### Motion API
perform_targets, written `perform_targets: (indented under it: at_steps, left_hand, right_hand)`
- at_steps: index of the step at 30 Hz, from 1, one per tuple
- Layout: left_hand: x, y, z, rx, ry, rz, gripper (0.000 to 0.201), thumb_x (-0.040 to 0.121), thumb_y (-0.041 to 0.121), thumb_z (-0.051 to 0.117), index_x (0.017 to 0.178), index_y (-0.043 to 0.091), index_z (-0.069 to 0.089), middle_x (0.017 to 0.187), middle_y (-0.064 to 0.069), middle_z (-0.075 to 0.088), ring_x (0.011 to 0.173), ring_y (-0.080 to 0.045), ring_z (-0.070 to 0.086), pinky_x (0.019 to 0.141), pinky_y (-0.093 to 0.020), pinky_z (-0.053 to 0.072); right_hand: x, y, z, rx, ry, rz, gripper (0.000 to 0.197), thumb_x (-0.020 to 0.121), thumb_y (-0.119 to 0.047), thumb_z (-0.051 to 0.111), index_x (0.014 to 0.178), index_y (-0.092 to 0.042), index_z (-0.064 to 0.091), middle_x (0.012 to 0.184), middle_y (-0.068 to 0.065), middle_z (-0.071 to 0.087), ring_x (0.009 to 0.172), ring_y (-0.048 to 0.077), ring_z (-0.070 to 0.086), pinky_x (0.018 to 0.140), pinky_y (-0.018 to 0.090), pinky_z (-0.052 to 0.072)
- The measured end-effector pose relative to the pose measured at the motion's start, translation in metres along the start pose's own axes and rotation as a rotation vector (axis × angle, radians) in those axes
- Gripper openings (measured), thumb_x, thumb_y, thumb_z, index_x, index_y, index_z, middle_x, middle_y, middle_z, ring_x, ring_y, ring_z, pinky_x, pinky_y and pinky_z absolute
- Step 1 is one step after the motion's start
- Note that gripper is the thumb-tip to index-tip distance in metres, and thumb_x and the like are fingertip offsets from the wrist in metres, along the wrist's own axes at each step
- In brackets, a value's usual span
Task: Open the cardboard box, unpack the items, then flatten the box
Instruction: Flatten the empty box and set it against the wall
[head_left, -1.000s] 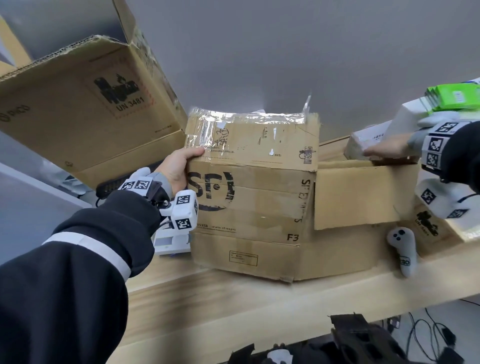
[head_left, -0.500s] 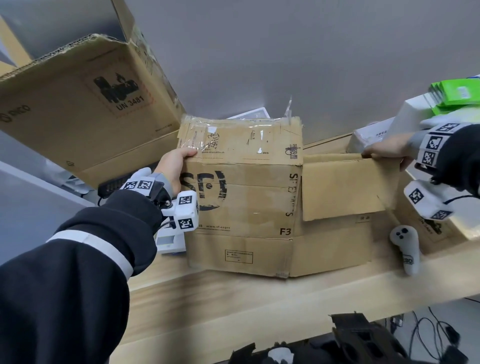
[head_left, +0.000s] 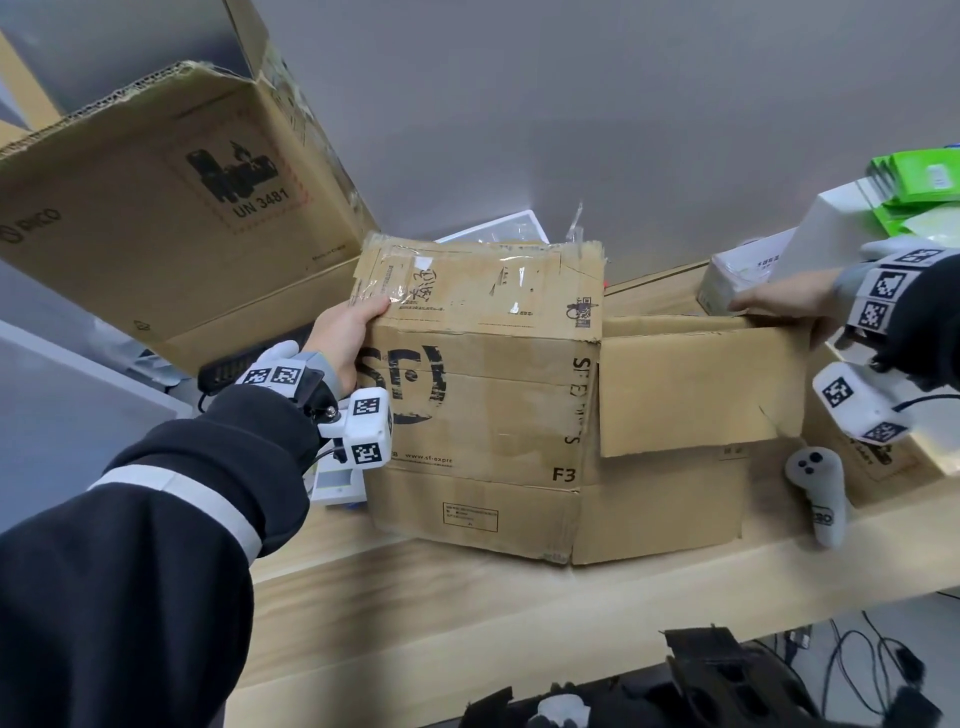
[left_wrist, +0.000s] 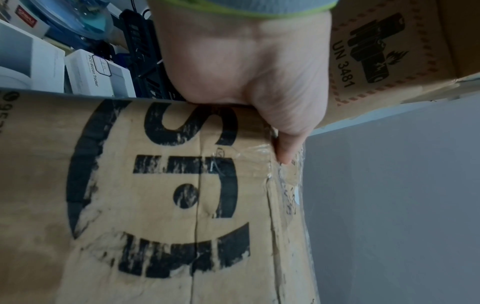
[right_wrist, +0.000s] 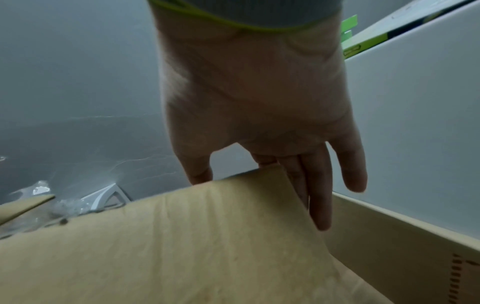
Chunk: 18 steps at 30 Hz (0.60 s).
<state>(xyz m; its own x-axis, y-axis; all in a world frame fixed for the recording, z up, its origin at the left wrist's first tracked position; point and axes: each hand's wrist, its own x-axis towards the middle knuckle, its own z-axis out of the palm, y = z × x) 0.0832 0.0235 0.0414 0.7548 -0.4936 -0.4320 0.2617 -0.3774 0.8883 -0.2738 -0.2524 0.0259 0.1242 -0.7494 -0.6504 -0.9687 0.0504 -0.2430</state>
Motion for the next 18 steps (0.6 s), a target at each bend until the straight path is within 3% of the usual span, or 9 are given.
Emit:
perform_targets:
  at_steps: [2, 4, 7, 10, 14, 18]
  left_hand:
    - [0.002, -0.001, 0.0, 0.013, 0.032, 0.025, 0.025, 0.087, 0.033, 0.073, 0.107, 0.018, 0.069, 0.097, -0.007, 0.078, 0.091, -0.026, 0.075, 0.081, -0.045, 0.061]
    - [0.003, -0.001, 0.001, 0.006, 0.081, 0.044, 0.03, 0.082, 0.036, 0.077, 0.105, 0.017, 0.071, 0.092, -0.005, 0.079, 0.089, -0.026, 0.075, 0.08, -0.044, 0.061]
    - [0.006, -0.002, 0.004, 0.019, 0.168, 0.073, 0.03, 0.081, 0.039, 0.076, 0.097, 0.015, 0.073, 0.087, -0.004, 0.077, 0.08, -0.025, 0.073, 0.074, -0.038, 0.061]
    - [0.009, -0.003, 0.007, 0.04, 0.223, 0.106, 0.031, 0.084, 0.041, 0.074, 0.096, 0.012, 0.072, 0.085, -0.004, 0.073, 0.075, -0.022, 0.069, 0.063, -0.028, 0.055]
    - [0.011, -0.003, 0.009, 0.059, 0.258, 0.114, 0.04, 0.083, 0.047, 0.074, 0.098, 0.01, 0.073, 0.089, -0.005, 0.074, 0.077, -0.021, 0.07, 0.061, -0.026, 0.053]
    - [0.009, -0.005, 0.01, 0.092, 0.265, 0.109, 0.042, 0.081, 0.051, 0.072, 0.094, 0.011, 0.073, 0.09, -0.006, 0.073, 0.073, -0.021, 0.067, 0.06, -0.025, 0.053]
  right_hand:
    - [0.0, 0.005, 0.002, 0.015, -0.033, 0.057, 0.054, 0.092, -0.052, 0.053, 0.121, -0.007, 0.047, 0.112, 0.02, 0.059, 0.075, 0.034, 0.062, 0.056, 0.032, 0.044]
    - [-0.004, 0.007, 0.003, 0.001, -0.051, 0.087, 0.064, 0.088, -0.06, 0.052, 0.121, -0.006, 0.05, 0.106, 0.023, 0.063, 0.081, 0.039, 0.067, 0.065, 0.035, 0.052]
    - [-0.004, 0.007, 0.007, 0.034, -0.071, 0.099, 0.06, 0.087, -0.059, 0.052, 0.119, -0.008, 0.054, 0.11, 0.025, 0.062, 0.092, 0.042, 0.068, 0.078, 0.043, 0.057]
    - [-0.005, 0.009, 0.009, 0.061, -0.081, 0.106, 0.057, 0.087, -0.057, 0.052, 0.117, -0.009, 0.056, 0.112, 0.025, 0.064, 0.095, 0.042, 0.068, 0.072, 0.039, 0.057]
    - [-0.003, 0.01, 0.01, 0.155, -0.075, 0.088, 0.046, 0.087, -0.046, 0.057, 0.114, -0.008, 0.057, 0.116, 0.023, 0.064, 0.106, 0.04, 0.064, 0.096, 0.055, 0.051]
    - [0.013, 0.018, 0.011, 0.205, -0.099, 0.084, 0.056, 0.076, -0.043, 0.062, 0.12, -0.008, 0.057, 0.119, 0.023, 0.065, 0.11, 0.038, 0.064, 0.098, 0.058, 0.048]
